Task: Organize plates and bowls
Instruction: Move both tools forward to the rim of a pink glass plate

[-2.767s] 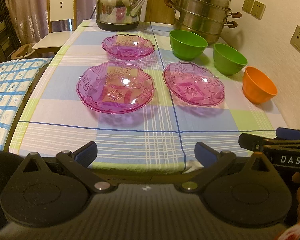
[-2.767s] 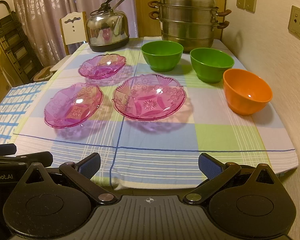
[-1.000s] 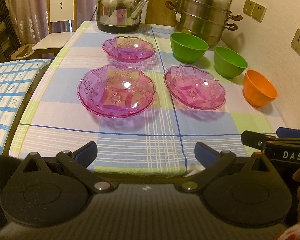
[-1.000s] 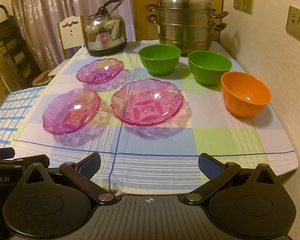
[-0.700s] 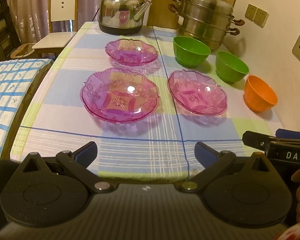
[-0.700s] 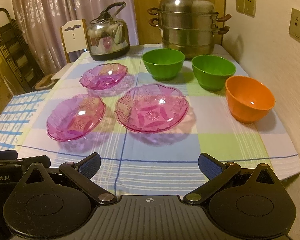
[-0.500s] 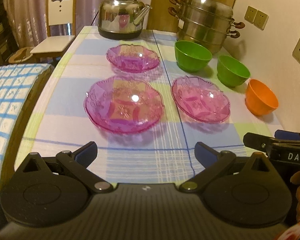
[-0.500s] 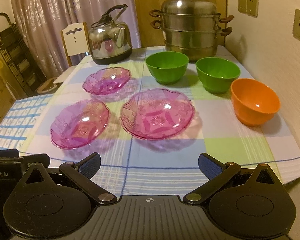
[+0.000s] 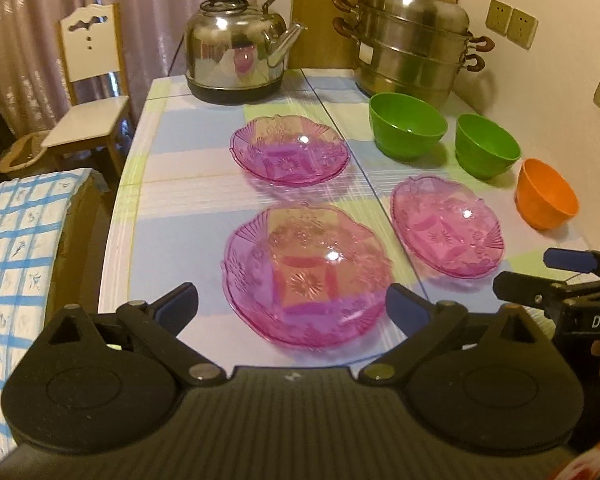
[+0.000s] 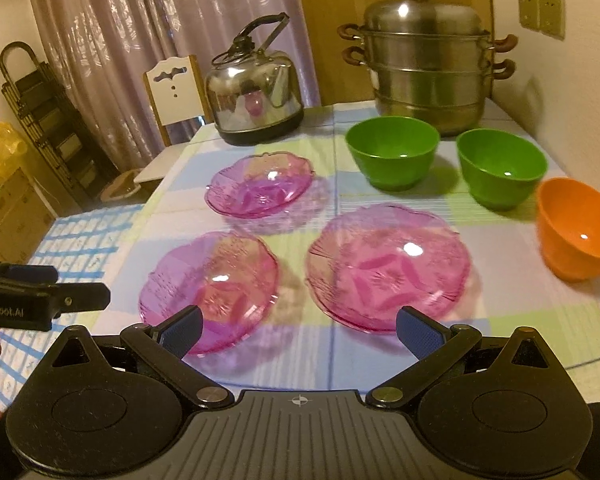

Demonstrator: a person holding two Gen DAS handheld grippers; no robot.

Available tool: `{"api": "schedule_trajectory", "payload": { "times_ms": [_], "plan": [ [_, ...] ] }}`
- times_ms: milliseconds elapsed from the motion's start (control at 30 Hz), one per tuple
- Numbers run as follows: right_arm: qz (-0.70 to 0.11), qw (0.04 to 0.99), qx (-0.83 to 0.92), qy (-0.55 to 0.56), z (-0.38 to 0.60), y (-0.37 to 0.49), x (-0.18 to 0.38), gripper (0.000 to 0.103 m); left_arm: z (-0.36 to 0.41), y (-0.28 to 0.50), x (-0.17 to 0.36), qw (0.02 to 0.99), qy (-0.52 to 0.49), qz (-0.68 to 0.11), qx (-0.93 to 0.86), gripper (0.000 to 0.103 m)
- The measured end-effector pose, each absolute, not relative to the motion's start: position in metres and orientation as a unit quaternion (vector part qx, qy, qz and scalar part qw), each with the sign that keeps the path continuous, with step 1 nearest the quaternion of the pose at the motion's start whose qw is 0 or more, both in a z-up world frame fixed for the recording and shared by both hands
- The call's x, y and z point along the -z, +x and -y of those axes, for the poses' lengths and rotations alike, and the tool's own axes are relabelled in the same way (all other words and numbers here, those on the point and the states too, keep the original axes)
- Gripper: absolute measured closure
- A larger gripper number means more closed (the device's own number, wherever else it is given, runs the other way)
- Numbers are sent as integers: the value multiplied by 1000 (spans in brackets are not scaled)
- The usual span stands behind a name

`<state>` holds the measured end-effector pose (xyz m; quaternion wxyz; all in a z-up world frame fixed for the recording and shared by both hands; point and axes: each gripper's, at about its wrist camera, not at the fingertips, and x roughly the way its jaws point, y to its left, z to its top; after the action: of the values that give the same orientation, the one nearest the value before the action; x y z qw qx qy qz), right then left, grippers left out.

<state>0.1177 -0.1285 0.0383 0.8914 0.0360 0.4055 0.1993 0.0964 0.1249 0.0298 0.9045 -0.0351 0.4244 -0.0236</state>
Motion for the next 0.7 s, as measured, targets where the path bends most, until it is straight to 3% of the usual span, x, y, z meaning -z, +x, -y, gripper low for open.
{"api": "schedule_trajectory", "payload": {
  "times_ms": [200,700],
  "plan": [
    [-411,888,-203,39,108,138,-22,1,-150,128,-14,897,-18,-439,44,6],
    [-444,870,-204,61,86,177,31,38,-173,177,38,881,2,-469,59,18]
  ]
}}
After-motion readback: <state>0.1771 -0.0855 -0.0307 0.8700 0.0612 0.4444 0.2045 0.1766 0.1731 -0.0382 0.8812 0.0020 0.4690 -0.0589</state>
